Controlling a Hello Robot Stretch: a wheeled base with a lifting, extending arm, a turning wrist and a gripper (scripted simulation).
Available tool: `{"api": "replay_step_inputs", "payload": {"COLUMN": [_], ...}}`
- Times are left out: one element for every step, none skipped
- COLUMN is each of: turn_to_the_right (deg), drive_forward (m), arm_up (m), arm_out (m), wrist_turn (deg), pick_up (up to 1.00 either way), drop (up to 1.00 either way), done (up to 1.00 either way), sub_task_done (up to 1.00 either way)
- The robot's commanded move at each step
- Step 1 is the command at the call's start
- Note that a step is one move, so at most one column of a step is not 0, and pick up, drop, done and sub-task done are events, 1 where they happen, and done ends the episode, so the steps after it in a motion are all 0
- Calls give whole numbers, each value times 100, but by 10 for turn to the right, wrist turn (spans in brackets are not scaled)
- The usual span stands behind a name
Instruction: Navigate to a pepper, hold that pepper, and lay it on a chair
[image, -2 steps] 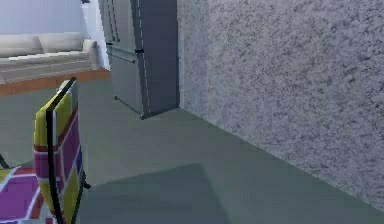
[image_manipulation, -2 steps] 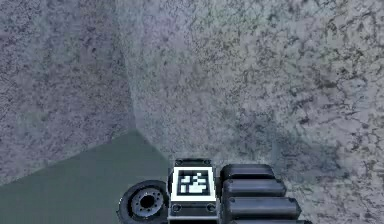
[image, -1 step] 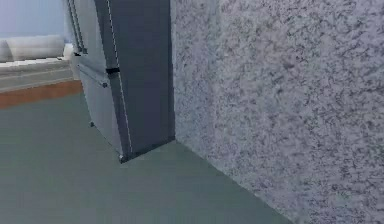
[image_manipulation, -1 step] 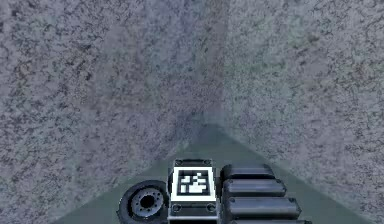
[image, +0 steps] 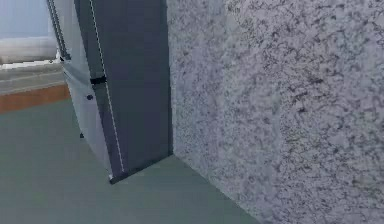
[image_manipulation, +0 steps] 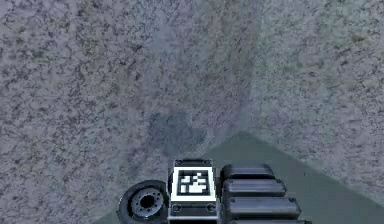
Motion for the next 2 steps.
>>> {"api": "replay_step_inputs", "payload": {"turn_to_the_right": [-390, 0], "drive_forward": [0, 100], "arm_up": [0, 0], "arm_out": [0, 0], "wrist_turn": [0, 0], "pick_up": [0, 0], "drop": [0, 0], "done": [0, 0], "sub_task_done": [0, 0]}}
